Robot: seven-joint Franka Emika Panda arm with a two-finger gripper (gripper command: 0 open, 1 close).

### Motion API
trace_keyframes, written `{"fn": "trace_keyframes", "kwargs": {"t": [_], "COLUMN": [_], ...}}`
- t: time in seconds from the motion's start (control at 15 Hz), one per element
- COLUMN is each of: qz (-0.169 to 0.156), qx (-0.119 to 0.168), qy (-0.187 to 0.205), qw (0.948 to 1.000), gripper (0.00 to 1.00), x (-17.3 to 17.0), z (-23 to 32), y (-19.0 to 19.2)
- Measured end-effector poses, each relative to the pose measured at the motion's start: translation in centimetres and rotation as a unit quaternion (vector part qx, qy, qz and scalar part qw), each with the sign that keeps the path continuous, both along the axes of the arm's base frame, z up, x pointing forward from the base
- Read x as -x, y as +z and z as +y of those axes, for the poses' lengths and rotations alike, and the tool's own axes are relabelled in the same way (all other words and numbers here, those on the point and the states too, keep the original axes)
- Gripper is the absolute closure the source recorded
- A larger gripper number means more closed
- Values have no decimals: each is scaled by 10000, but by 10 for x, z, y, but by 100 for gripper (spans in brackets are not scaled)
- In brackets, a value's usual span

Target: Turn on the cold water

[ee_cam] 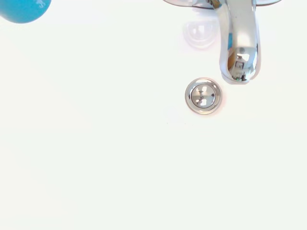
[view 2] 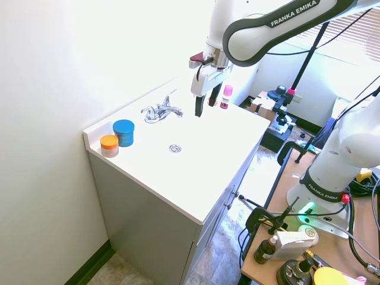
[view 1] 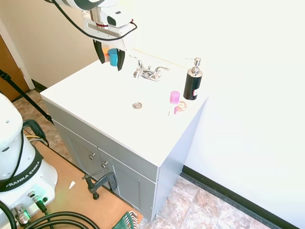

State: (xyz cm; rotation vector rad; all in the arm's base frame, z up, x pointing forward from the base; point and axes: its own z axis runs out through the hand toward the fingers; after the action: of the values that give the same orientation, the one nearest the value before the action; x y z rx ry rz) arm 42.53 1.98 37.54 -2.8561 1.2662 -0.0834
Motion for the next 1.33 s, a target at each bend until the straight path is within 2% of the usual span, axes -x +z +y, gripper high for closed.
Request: {"fn": "trace_keyframes", "kwargs": {"t": [0.2,0.4,0.6,0.93,1.2,1.33], "qz": [-115,-558,-1020,-1682,-1839,-1821], "qx": [113,497,770,1068,1297,1417], "qy": [-82,-548,-1087,-1690,-1852,-1877], "qw": [9998,9957,9858,9653,9566,9547], "gripper": [0,0,0,0,0,0], "x": [-3,-26,-67,-137,-169,-174], "z": [-3,-19,-40,-79,-90,-94], "y": [1,2,-7,-28,-50,-65]}}
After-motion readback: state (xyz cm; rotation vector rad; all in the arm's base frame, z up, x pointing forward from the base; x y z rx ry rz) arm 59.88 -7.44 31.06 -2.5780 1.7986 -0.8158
